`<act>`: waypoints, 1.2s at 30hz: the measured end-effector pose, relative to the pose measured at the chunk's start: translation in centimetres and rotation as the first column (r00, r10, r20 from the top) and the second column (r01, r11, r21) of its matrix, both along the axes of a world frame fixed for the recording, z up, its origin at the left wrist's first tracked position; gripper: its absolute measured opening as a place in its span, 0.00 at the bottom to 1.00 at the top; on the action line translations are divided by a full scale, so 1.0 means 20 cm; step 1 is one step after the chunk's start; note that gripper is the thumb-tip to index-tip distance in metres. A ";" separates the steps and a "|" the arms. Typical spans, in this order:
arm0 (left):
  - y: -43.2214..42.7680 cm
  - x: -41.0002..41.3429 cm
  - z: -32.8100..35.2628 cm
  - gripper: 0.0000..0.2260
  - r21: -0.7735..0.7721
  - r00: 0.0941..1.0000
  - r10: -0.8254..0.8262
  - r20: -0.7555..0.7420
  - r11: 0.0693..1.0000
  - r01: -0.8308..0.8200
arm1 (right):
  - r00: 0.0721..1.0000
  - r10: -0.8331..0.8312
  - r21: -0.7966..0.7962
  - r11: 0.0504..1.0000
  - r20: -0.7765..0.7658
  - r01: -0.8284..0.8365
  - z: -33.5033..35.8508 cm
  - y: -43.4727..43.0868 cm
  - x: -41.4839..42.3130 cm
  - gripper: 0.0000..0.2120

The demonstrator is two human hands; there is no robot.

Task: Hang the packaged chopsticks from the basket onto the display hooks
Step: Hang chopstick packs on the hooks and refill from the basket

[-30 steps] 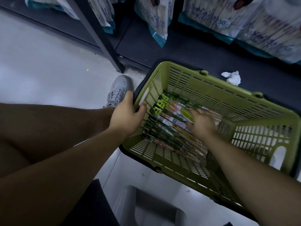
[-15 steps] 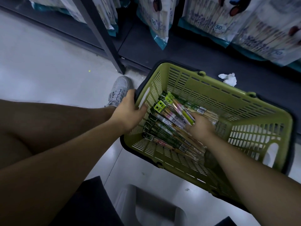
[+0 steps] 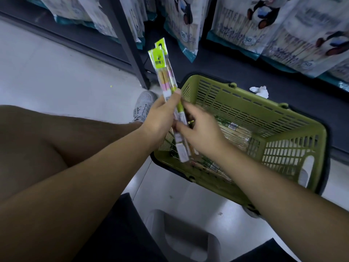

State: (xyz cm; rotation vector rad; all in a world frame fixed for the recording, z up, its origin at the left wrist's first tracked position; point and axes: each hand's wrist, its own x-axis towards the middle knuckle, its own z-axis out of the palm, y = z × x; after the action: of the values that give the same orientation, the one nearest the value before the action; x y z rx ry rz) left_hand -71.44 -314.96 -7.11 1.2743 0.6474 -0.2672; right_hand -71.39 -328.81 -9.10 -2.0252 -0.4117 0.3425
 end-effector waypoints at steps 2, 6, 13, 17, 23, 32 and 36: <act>0.03 0.03 0.00 0.12 -0.059 0.995 0.099 -0.004 0.993 -0.099 | 0.998 -0.025 0.030 0.999 -0.051 0.027 -0.06 -0.03 0.02 0.16; 0.13 0.08 -0.02 0.16 0.139 0.994 0.107 0.010 0.984 -0.107 | 0.978 -0.130 -0.172 0.980 -0.161 0.101 -0.32 -0.22 0.07 0.03; 0.10 0.07 -0.11 0.13 0.356 1.000 -0.016 0.021 0.934 0.008 | 0.949 -0.126 -0.669 0.736 -0.288 -0.105 -0.74 -0.48 0.02 0.14; 0.11 0.08 -0.14 0.13 0.397 1.000 -0.019 0.017 0.918 0.011 | 0.969 -0.102 -0.715 0.693 -0.225 -0.093 -0.80 -0.43 0.05 0.17; 0.09 0.09 -0.16 0.13 0.428 0.999 -0.031 0.013 0.904 0.022 | 0.976 -0.051 -0.728 0.674 -0.214 -0.125 -0.83 -0.40 0.06 0.12; 0.09 0.09 -0.15 0.13 0.437 0.997 -0.071 0.022 0.898 0.055 | 0.963 -0.086 -0.712 0.691 -0.256 -0.127 -0.79 -0.45 0.03 0.09; 0.08 0.08 -0.13 0.12 0.435 0.997 -0.079 0.011 0.898 0.066 | 0.955 -0.147 -0.562 0.827 -0.256 -0.023 -0.64 -0.52 0.08 0.11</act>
State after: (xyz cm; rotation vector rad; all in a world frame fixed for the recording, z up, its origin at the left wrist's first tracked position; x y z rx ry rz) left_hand -69.75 -313.26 -9.68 1.7322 0.6573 -0.1683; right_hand -69.70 -339.27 -21.89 -2.5019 -0.0516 0.7850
